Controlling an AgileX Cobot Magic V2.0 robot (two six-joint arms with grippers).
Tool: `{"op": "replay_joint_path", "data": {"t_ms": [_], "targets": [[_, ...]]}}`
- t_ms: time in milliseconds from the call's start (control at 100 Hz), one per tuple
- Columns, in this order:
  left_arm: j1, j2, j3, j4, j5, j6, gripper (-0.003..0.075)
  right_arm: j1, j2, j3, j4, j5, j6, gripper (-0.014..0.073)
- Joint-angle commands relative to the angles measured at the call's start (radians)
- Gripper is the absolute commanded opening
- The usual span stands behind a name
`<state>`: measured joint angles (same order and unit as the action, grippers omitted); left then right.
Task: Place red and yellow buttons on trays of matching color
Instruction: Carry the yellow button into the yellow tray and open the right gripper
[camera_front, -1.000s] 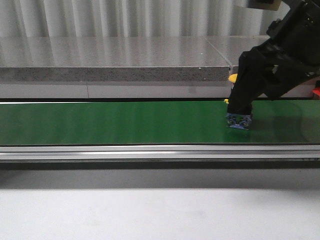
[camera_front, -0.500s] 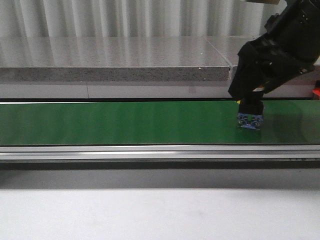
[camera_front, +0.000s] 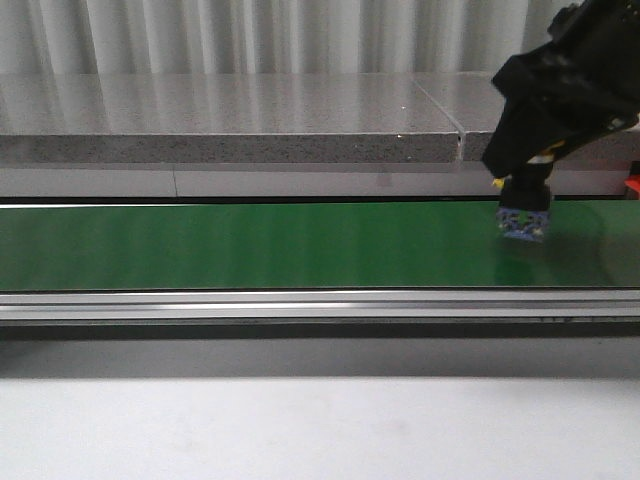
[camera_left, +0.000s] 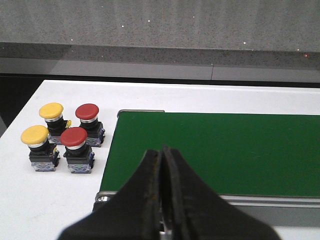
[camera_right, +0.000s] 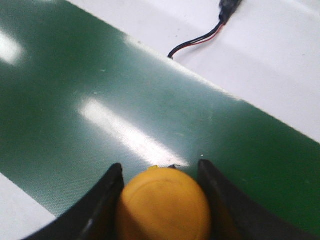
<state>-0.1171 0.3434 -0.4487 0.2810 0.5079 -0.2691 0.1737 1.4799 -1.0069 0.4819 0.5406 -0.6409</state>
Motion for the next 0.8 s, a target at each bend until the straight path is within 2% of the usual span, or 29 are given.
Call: {"op": "replay_joint_path", "data": {"t_ms": [0, 140, 320, 540, 680, 790], "targets": [[-0.008, 0.007, -0.028, 0.008, -0.074, -0.010, -0.0021, -0.051, -0.094, -0.037, 0.028, -0.024, -0.002, 0.0167], [-0.008, 0.007, -0.028, 0.008, -0.074, -0.010, -0.0021, -0.184, -0.175, -0.037, 0.028, 0.001, 0.038, 0.0167], [-0.008, 0.007, -0.028, 0.008, -0.074, -0.010, -0.0021, -0.437, -0.236, -0.037, 0.028, 0.004, 0.124, 0.0167], [-0.008, 0.007, -0.028, 0.008, -0.074, -0.010, -0.0021, -0.720, -0.236, -0.032, 0.028, -0.079, 0.261, 0.0163], [-0.008, 0.007, -0.028, 0.008, -0.074, -0.010, -0.0021, -0.826, -0.232, -0.032, 0.028, -0.155, 0.315, 0.0163], [-0.008, 0.007, -0.028, 0.008, -0.074, -0.010, -0.0021, -0.868, -0.208, -0.032, 0.028, -0.196, 0.337, 0.0163]]}}
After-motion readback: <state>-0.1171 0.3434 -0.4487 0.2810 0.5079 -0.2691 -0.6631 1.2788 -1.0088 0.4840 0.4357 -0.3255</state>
